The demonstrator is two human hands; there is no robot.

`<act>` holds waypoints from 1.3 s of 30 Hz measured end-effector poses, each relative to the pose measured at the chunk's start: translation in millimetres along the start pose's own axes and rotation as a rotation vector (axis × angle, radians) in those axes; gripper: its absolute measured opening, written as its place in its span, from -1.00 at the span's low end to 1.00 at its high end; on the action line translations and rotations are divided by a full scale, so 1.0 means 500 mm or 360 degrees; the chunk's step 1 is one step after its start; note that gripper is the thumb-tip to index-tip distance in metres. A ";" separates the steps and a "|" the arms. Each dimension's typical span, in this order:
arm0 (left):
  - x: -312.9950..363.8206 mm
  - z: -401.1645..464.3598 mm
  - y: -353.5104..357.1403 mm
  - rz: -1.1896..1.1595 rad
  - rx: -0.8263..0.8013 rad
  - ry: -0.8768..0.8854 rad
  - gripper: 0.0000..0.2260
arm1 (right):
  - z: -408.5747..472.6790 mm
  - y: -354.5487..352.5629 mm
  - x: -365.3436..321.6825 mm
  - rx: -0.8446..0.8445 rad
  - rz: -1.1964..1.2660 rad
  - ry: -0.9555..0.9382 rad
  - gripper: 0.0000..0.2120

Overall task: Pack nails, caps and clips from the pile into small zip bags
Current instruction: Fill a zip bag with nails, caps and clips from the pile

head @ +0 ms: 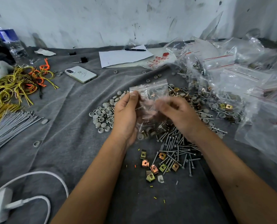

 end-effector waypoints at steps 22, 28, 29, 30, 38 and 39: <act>-0.033 -0.005 0.002 0.0649 -0.0393 -0.0423 -0.78 | -0.002 -0.093 0.030 0.0708 -0.0100 0.0087 -0.76; -0.042 -0.021 0.016 0.0460 -0.0631 -0.0629 -0.50 | -0.002 -0.085 0.050 0.0660 0.0007 0.0227 -0.78; -0.038 -0.012 0.014 0.0457 -0.0547 -0.0548 -0.53 | 0.000 -0.083 0.052 0.0640 -0.0033 0.0238 -0.77; -0.031 -0.003 0.009 0.0431 -0.0429 -0.0453 -0.55 | 0.001 -0.079 0.054 0.0610 -0.0057 0.0238 -0.76; 0.035 0.013 -0.029 0.1248 0.0108 0.0552 -0.71 | 0.002 -0.042 0.010 0.0394 -0.0462 -0.0141 -0.80; 0.051 0.006 -0.018 0.1557 0.0123 0.0807 -0.69 | -0.001 -0.036 -0.005 0.0392 -0.0657 -0.0273 -0.82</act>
Point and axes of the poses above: each hand's wrist, its own z-axis towards the middle knuckle, its own y-axis out of the palm, x = y × z, the point moved 7 cm from there along z, towards the middle knuckle
